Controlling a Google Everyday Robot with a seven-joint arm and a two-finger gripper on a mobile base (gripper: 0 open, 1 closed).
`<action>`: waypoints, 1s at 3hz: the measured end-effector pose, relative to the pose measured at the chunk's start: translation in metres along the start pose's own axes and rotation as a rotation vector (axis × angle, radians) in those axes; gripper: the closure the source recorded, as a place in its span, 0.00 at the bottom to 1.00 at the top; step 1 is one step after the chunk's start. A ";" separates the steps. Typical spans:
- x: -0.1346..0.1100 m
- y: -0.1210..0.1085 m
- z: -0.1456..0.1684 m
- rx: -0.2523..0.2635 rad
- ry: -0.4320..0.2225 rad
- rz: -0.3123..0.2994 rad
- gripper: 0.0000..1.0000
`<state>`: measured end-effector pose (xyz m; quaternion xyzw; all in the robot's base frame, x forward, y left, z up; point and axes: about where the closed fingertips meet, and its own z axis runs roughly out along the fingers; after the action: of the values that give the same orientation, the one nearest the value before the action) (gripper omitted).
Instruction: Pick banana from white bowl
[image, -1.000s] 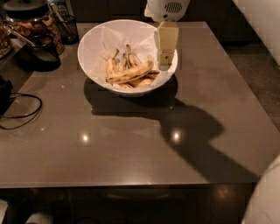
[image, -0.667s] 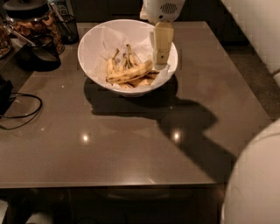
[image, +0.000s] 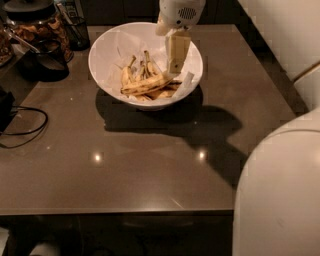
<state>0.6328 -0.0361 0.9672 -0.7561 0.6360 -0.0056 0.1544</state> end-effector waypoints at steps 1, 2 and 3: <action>0.001 -0.003 0.015 -0.026 -0.016 0.001 0.25; -0.002 -0.004 0.029 -0.054 -0.036 -0.002 0.25; -0.005 -0.002 0.040 -0.077 -0.049 -0.007 0.24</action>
Offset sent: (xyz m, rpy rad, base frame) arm -0.0096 -0.0008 -0.0409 -0.0100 0.1691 0.0430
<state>0.6416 -0.0223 0.9306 -0.7635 0.6291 0.0368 0.1409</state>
